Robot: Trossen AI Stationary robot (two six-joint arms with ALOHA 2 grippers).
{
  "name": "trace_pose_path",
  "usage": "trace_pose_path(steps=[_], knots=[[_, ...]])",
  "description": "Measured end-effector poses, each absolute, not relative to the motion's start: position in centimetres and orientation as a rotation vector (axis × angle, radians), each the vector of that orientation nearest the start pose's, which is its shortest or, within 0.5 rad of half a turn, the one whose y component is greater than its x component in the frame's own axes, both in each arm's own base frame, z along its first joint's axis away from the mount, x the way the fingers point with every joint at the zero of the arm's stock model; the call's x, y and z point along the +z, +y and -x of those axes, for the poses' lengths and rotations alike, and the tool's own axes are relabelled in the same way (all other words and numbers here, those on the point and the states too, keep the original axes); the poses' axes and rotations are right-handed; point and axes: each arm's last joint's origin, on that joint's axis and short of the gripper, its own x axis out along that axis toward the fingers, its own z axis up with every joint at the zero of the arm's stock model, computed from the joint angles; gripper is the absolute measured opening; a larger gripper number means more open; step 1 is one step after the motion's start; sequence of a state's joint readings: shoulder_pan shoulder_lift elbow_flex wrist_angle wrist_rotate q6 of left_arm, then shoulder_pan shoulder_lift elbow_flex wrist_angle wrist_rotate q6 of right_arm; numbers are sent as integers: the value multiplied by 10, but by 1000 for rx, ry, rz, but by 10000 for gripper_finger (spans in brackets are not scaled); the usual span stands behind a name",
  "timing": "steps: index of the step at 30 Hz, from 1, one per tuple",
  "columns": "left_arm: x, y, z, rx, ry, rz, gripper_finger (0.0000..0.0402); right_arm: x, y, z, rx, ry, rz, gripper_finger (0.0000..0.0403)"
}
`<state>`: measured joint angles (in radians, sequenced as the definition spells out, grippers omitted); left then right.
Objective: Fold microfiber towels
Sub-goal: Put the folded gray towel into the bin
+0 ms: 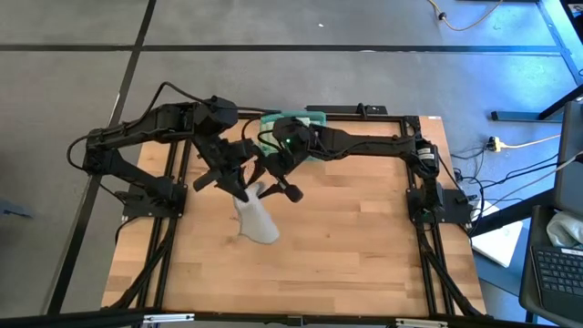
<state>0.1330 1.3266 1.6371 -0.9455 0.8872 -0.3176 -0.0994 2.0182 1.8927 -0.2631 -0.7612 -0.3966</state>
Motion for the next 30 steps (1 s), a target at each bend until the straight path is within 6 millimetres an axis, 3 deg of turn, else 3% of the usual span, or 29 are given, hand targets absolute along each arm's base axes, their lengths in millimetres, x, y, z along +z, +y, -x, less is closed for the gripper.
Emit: trace_pose_path(steps=[5, 11, 16, 20, 27, 30], knots=[[440, 11, -242, -627, 686, 612, 0, 328, -23, -463, 724, 327, 167, 137], [440, 10, -229, -603, 728, 626, 0, 316, -29, -455, 648, 501, 124, 19], [429, 12, -222, -467, 827, 529, 0, 312, -44, -444, 560, 633, 67, 16], [415, 18, -219, -286, 947, 322, 0, 320, -55, -431, 495, 697, 84, 9], [392, 43, -243, 61, 1038, -14, 0, 326, -85, -409, 290, 840, 144, 10], [362, 59, -258, 107, 1132, -53, 0, 322, -100, -401, 168, 940, 215, 10]])
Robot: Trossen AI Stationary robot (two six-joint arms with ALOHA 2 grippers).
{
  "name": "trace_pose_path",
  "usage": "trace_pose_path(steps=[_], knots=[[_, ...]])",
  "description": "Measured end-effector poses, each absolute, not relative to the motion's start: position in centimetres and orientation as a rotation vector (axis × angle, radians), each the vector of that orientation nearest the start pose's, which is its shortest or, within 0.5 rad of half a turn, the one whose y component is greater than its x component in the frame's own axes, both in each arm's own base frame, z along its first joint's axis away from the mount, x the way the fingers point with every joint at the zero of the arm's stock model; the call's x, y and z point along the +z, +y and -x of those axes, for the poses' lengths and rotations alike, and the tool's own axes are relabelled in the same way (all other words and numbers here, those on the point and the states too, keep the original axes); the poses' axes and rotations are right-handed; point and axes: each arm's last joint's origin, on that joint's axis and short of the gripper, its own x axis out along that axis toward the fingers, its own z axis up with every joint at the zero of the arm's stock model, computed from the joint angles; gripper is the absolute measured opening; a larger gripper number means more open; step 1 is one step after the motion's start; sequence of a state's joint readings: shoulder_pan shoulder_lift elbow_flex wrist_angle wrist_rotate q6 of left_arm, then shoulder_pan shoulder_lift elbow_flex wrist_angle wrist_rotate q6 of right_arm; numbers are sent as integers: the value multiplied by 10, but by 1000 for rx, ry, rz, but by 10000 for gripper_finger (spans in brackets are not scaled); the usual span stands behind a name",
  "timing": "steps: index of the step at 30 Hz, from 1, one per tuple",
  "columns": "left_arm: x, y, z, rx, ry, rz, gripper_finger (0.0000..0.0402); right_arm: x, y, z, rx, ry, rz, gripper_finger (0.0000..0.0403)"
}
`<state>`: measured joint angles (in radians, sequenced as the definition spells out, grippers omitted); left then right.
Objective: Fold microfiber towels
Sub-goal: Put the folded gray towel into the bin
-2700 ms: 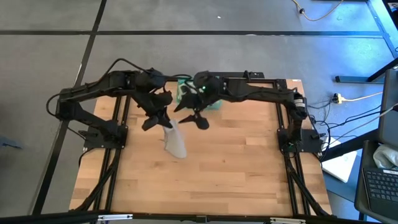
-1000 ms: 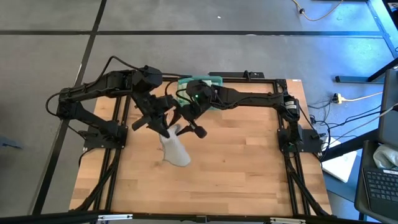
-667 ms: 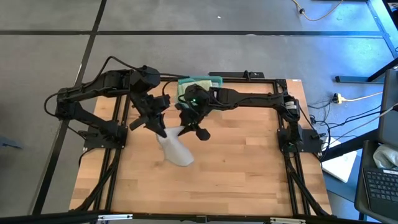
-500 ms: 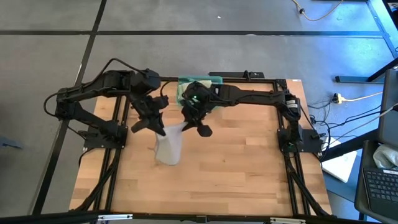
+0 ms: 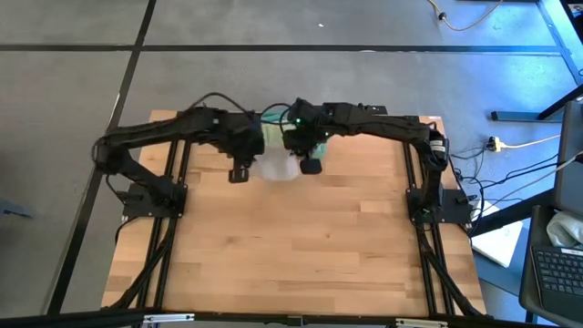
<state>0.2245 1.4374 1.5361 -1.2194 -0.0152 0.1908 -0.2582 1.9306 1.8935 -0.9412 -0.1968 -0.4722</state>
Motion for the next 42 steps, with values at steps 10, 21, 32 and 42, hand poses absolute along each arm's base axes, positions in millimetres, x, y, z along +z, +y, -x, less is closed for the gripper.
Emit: trace_pose_path(steps=[10, 21, 32, 42], knots=[[335, 135, -272, 409, 1170, -322, 0, 326, -177, -376, -296, 1081, 361, 10], [365, 208, -256, 603, 963, -418, 0, 349, -240, -359, -475, 937, 520, 11], [332, 190, -284, 436, 1026, -212, 0, 319, -218, -339, -188, 1147, 190, 11], [299, 140, -312, 224, 1160, -73, 0, 275, -187, -336, 154, 1223, -59, 11]])
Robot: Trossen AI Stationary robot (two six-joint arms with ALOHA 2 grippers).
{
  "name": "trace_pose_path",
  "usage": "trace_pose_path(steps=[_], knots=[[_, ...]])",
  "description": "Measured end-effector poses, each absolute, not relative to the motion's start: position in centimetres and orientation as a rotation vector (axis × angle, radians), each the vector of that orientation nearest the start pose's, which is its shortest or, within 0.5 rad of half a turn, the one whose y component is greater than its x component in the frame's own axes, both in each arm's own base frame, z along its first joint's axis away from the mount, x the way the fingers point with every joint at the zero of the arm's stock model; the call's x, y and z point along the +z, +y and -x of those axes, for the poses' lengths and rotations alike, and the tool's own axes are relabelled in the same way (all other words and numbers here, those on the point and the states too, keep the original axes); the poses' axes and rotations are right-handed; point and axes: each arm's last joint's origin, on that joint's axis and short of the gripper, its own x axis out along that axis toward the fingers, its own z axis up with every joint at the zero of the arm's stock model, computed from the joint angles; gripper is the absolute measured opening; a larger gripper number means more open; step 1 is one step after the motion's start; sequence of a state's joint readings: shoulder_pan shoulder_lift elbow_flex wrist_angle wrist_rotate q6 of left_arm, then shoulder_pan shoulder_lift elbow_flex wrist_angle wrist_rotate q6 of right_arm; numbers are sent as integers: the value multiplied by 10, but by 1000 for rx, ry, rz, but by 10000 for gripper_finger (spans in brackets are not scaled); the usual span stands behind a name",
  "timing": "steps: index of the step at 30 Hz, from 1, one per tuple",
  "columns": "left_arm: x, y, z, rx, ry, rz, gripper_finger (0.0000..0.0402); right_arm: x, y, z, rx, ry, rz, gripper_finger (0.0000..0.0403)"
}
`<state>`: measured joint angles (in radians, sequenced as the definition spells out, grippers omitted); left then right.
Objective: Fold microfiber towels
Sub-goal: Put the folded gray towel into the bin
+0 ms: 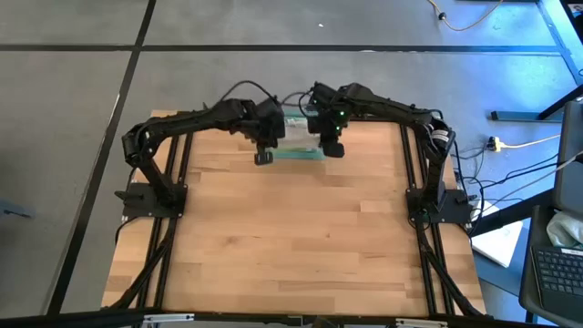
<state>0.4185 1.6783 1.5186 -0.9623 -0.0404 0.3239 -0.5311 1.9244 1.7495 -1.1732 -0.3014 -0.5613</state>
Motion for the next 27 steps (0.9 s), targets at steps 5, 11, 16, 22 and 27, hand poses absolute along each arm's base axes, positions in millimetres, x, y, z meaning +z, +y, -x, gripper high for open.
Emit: trace_pose_path(steps=[5, 11, 16, 22, 27], knots=[[278, 124, -314, 194, 1208, -27, 0, 253, -180, -335, 228, 1230, -120, 11], [250, 126, -309, 200, 1230, -20, 0, 234, -181, -339, 208, 1188, -81, 11], [239, 143, -301, 247, 1220, 4, 0, 228, -187, -343, 114, 1180, 5, 11], [244, 175, -295, 332, 1122, -11, 0, 229, -203, -337, -34, 1222, 68, 12], [248, 194, -292, 363, 1039, -23, 0, 229, -213, -332, -80, 1214, 31, 12]])
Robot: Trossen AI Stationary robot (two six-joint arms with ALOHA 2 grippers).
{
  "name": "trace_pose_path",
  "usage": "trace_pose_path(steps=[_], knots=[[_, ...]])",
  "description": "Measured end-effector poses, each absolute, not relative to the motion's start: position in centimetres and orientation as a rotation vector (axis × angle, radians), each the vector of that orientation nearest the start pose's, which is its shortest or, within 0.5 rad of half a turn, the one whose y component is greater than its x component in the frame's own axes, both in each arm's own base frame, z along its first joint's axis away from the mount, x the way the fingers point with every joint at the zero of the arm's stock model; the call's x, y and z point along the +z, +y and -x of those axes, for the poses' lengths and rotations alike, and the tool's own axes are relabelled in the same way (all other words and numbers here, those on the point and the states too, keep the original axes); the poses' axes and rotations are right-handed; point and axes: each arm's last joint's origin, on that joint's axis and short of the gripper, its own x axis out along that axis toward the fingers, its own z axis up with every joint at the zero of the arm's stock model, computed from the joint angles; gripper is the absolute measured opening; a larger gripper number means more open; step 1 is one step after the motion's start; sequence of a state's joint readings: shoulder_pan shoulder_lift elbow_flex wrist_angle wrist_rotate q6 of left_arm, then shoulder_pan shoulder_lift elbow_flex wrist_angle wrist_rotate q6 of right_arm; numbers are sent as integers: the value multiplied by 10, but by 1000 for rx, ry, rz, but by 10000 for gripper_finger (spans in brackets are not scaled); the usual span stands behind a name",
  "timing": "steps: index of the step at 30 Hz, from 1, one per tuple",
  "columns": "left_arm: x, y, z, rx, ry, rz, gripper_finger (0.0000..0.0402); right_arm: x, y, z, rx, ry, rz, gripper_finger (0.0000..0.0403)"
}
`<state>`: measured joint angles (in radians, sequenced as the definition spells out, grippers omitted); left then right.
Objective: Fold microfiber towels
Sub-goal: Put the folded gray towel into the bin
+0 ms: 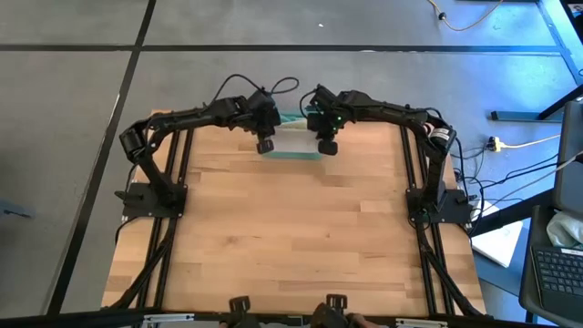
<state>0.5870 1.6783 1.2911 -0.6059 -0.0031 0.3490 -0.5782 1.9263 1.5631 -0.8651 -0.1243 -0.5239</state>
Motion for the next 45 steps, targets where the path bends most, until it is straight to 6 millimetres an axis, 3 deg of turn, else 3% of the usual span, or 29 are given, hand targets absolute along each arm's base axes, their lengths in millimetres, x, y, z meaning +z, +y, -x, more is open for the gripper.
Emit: trace_pose_path(steps=[6, 12, 21, 27, 32, 34, 39, 45], knots=[[236, 200, -291, 317, 1094, -48, 7, 230, -217, -332, -106, 1189, 7, 45], [225, 206, -296, 337, 1117, -72, 50, 229, -217, -331, -117, 1201, 7, 107], [241, 215, -302, 392, 1065, -179, 99, 228, -215, -329, -136, 1220, -57, 144], [274, 229, -299, 465, 1047, -196, 106, 244, -216, -317, -223, 1303, -127, 137], [292, 230, -297, 253, 879, 87, 106, 286, -219, -314, -168, 1017, -205, 126], [290, 221, -303, 171, 871, 72, 102, 290, -220, -320, -146, 937, -197, 121], [272, 206, -314, 136, 913, -89, 85, 275, -223, -343, -96, 874, -73, 86], [237, 210, -299, 250, 1027, -63, 59, 224, -230, -363, -82, 982, -115, 10]])
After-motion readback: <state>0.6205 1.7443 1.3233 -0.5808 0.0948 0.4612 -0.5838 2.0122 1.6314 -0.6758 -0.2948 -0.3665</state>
